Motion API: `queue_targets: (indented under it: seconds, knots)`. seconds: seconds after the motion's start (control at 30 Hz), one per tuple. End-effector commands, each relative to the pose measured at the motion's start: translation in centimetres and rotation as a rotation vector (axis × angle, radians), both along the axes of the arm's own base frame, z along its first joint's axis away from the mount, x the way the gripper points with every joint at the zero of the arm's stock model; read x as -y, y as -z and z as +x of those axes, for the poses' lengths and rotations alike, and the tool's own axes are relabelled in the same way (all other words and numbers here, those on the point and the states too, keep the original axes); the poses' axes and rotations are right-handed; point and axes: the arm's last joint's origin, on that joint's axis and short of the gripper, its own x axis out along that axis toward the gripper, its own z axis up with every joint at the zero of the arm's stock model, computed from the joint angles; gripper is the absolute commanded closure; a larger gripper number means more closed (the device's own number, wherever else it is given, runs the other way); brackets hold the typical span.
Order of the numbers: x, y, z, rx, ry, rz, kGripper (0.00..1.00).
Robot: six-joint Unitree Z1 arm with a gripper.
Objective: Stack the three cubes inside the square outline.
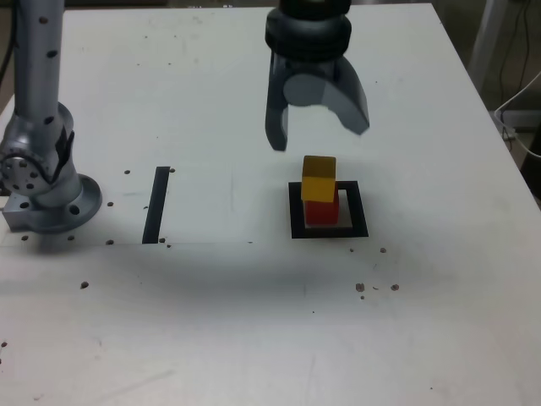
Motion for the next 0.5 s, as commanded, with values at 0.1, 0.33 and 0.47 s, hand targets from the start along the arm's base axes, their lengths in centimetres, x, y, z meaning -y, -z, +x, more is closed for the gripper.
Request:
queue_targets:
  seconds: [0.1, 0.33, 0.47]
  knots:
    - [-3.3, 0.7, 0.2, -0.027, -0.064, 0.021, 0.01]
    - [-8.8, 1.6, 1.1, -0.042, -0.14, 0.031, 0.01]
    - [-11.2, 1.7, 1.8, -0.036, -0.155, 0.035, 0.01]
